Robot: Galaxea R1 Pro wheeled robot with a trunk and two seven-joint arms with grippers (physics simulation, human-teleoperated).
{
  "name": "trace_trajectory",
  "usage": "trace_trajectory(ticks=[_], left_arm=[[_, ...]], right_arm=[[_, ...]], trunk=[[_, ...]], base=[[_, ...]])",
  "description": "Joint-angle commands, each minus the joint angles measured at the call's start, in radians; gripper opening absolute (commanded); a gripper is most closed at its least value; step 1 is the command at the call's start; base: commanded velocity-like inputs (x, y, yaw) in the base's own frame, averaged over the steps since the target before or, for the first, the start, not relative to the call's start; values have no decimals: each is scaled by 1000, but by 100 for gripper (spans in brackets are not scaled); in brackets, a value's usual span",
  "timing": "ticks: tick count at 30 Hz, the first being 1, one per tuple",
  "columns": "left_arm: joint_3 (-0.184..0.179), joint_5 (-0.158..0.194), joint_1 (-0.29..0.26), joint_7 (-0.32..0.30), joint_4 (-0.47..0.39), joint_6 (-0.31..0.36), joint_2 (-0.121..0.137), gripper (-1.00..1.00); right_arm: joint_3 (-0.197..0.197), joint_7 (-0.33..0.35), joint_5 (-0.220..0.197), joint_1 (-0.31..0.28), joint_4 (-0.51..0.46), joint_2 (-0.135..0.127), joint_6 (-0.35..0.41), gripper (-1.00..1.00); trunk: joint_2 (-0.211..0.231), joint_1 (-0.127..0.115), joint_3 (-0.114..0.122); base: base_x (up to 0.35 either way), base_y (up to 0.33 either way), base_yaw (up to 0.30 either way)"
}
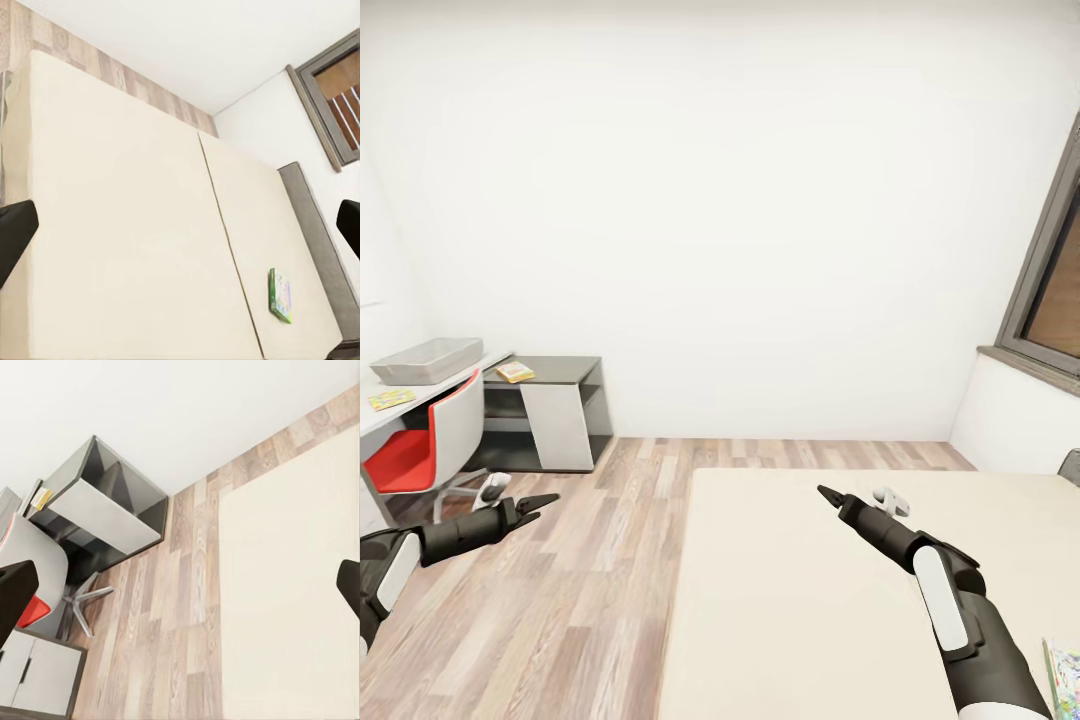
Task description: Put all the toys in the child's room - the three board games (two on the bed and one on the table), the two jigsaw puzzles on the table, and the tennis ball on the table - inside the toy box on the table in the child's room.
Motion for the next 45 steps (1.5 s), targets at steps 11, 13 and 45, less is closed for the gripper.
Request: trace_trajectory(ticks=[11, 13, 45], left_arm=[[1, 3, 0, -2, 0, 6, 0, 100], [1, 3, 0, -3, 0, 6, 0, 100], [1, 3, -1, -4, 0, 6, 0, 100]], right_arm=[[-2, 4, -1, -1, -1, -1, 7, 100], [-2, 4, -1, -1, -1, -1, 7, 100], [-2, 4, -1, -1, -1, -1, 7, 100]], trunk=[[-2, 1, -1], [-2, 1, -1], [-2, 1, -1]], base=[[0, -304, 0], [0, -304, 0], [-17, -142, 0]])
